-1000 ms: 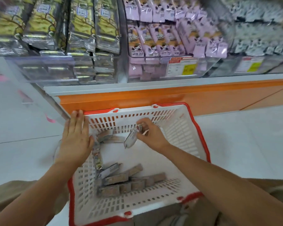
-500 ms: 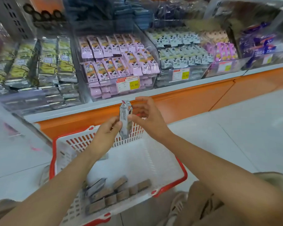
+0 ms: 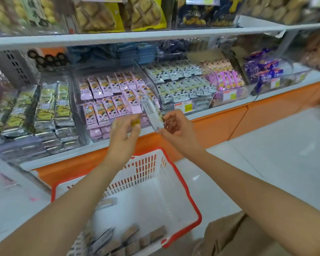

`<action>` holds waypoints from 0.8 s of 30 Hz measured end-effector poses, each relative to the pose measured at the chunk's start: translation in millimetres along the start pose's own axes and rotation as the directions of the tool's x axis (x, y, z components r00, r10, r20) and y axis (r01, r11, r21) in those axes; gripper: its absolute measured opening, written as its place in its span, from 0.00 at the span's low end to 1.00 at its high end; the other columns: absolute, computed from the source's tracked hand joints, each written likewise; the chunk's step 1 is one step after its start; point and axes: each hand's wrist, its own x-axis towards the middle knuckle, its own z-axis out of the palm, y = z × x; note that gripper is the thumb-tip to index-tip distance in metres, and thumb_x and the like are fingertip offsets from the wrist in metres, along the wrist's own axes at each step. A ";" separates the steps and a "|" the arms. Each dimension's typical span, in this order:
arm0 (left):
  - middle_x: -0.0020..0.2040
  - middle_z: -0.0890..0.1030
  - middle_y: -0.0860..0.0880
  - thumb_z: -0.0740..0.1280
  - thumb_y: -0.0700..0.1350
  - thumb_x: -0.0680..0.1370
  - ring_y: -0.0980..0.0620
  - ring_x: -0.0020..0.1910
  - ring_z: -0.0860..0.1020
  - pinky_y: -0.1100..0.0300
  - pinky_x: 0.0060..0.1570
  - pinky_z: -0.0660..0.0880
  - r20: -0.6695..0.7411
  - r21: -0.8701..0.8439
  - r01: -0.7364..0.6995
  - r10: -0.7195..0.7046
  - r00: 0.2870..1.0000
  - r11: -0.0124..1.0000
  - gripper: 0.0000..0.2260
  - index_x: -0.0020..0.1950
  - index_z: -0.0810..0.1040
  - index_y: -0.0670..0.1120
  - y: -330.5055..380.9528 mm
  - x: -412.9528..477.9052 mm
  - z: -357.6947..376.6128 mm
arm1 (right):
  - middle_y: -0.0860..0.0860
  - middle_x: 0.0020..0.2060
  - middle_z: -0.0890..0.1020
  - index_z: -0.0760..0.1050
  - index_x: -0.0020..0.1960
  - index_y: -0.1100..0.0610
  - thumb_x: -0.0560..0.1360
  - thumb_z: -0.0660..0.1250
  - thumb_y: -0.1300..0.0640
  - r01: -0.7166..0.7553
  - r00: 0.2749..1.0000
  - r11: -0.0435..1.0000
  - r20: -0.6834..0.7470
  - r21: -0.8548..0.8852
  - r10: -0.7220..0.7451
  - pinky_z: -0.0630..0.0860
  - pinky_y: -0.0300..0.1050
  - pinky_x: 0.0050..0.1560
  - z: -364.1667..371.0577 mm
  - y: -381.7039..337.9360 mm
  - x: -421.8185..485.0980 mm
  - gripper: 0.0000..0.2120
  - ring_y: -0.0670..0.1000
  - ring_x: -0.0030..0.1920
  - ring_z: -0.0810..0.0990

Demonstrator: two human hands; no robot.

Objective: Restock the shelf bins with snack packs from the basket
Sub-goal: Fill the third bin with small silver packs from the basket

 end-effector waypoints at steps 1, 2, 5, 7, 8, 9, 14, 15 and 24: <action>0.66 0.73 0.52 0.58 0.49 0.83 0.52 0.70 0.65 0.54 0.68 0.60 -0.028 0.133 -0.076 0.081 0.996 0.988 0.16 0.68 0.75 0.49 -2.9 7.4 -4.2 | 0.48 0.40 0.78 0.73 0.51 0.53 0.72 0.74 0.60 0.010 0.999 1.000 -0.042 -0.012 -0.011 0.76 0.42 0.39 -9.0 -1.7 8.3 0.13 0.44 0.36 0.74; 0.69 0.73 0.51 0.57 0.49 0.82 0.50 0.73 0.63 0.50 0.72 0.57 -0.030 0.246 -0.133 0.144 0.989 0.960 0.18 0.70 0.74 0.49 -7.0 14.5 -8.7 | 0.48 0.39 0.77 0.73 0.52 0.53 0.72 0.73 0.60 0.015 0.997 0.999 -0.078 -0.034 -0.017 0.75 0.40 0.39 -18.2 -2.5 17.1 0.12 0.43 0.35 0.74; 0.76 0.66 0.49 0.60 0.46 0.83 0.48 0.78 0.56 0.47 0.77 0.46 0.017 0.475 -0.145 0.156 0.988 0.868 0.19 0.75 0.69 0.49 -21.7 29.0 -16.0 | 0.47 0.37 0.75 0.73 0.53 0.55 0.74 0.72 0.59 -0.010 0.987 0.991 -0.161 -0.134 -0.012 0.73 0.38 0.37 -43.2 -1.3 45.2 0.10 0.41 0.32 0.72; 0.78 0.63 0.48 0.57 0.49 0.84 0.47 0.79 0.53 0.48 0.77 0.42 0.046 0.556 -0.144 0.143 0.989 0.819 0.21 0.77 0.65 0.49 -29.5 32.3 -15.9 | 0.46 0.35 0.74 0.74 0.53 0.56 0.75 0.71 0.59 -0.037 0.977 0.979 -0.214 -0.202 -0.007 0.73 0.40 0.36 -59.4 6.0 64.4 0.09 0.39 0.30 0.72; 0.79 0.62 0.47 0.54 0.51 0.83 0.46 0.79 0.53 0.48 0.77 0.41 0.061 0.586 -0.163 0.157 0.986 0.793 0.23 0.78 0.64 0.49 -31.7 33.5 -14.6 | 0.46 0.34 0.73 0.74 0.53 0.56 0.75 0.70 0.59 -0.057 0.969 0.968 -0.245 -0.244 -0.005 0.73 0.42 0.36 -68.7 10.7 74.1 0.08 0.40 0.30 0.71; 0.79 0.62 0.47 0.51 0.54 0.82 0.46 0.79 0.53 0.48 0.77 0.41 0.081 0.612 -0.186 0.173 0.982 0.769 0.26 0.78 0.63 0.48 -31.3 34.8 -13.0 | 0.46 0.34 0.73 0.74 0.52 0.55 0.75 0.70 0.59 -0.077 0.961 0.952 -0.277 -0.295 -0.008 0.73 0.44 0.35 -78.6 16.3 83.5 0.08 0.41 0.31 0.71; 0.80 0.59 0.46 0.44 0.60 0.80 0.45 0.79 0.54 0.46 0.78 0.44 0.158 0.662 -0.246 0.190 0.969 0.708 0.31 0.80 0.60 0.48 -26.0 52.7 4.9 | 0.54 0.40 0.77 0.74 0.55 0.56 0.75 0.69 0.57 -0.189 0.929 0.812 -0.369 -0.552 -0.036 0.74 0.51 0.37 -129.1 45.2 123.3 0.10 0.55 0.37 0.75; 0.80 0.59 0.46 0.44 0.60 0.80 0.45 0.79 0.54 0.46 0.77 0.44 0.163 0.674 -0.249 0.188 0.969 0.696 0.31 0.80 0.59 0.48 -25.2 56.0 8.2 | 0.56 0.42 0.78 0.74 0.56 0.57 0.75 0.69 0.57 -0.209 0.923 0.787 -0.382 -0.580 -0.036 0.74 0.51 0.39 -136.8 51.5 130.3 0.11 0.56 0.38 0.76; 0.79 0.61 0.45 0.50 0.56 0.81 0.43 0.77 0.60 0.46 0.75 0.53 0.146 0.738 -0.241 0.200 0.969 0.630 0.28 0.80 0.59 0.48 -35.3 64.1 18.7 | 0.60 0.50 0.79 0.76 0.61 0.56 0.76 0.70 0.56 -0.275 0.926 0.690 -0.377 -0.669 0.004 0.71 0.48 0.45 -148.5 83.2 174.6 0.15 0.60 0.48 0.78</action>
